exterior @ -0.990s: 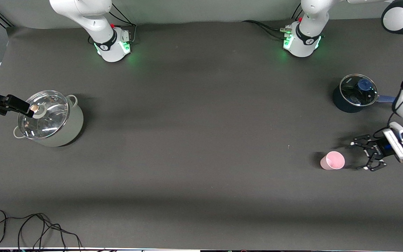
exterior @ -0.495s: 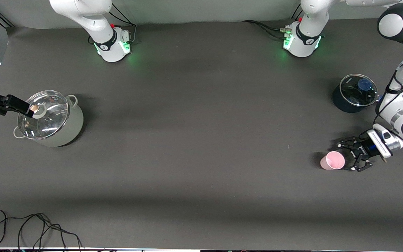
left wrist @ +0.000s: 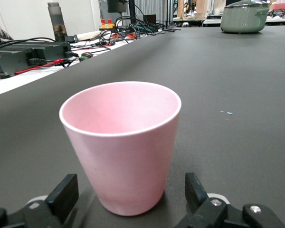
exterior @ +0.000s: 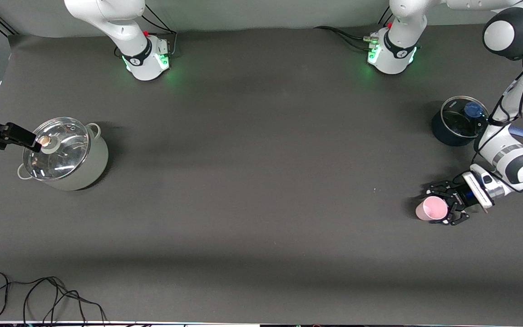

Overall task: Transfer pink cup from left to right arm
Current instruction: 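Close the left gripper around the pink cup's base, then lift the pink cup and carry it toward the table's middle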

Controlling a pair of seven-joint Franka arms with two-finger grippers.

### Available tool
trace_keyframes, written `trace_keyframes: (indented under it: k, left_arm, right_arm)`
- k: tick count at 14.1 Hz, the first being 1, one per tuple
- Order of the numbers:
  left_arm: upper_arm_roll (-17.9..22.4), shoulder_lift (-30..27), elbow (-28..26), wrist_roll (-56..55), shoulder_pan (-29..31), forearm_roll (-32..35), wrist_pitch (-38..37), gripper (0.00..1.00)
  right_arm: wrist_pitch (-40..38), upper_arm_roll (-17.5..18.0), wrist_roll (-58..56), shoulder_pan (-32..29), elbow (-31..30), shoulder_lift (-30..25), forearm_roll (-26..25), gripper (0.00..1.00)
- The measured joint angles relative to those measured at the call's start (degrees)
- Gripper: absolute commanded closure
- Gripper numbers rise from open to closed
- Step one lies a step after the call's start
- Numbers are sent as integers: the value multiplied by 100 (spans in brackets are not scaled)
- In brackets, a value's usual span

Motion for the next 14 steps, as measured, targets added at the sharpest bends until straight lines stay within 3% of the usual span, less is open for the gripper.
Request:
trace_keyframes:
  k: [1, 3, 5, 8, 14]
  left_arm:
    - [-1, 4, -3, 0, -16, -22, 0, 24]
    - [-2, 6, -6, 0, -50, -55, 0, 38]
    - [-2, 6, -8, 0, -67, -67, 2, 45]
    - [0, 6, -11, 0, -67, -104, 4, 51]
    - [-63, -99, 26, -541, -206, -163, 67, 55]
  right_arm:
    - [0, -12, -15, 0, 0, 0, 0, 0]
    - [0, -17, -20, 0, 0, 0, 0, 0]
    - [0, -16, -24, 0, 0, 0, 0, 0]
    - [0, -16, -28, 1, 0, 0, 0, 0]
    - [-2, -16, -34, 1, 0, 0, 0, 0]
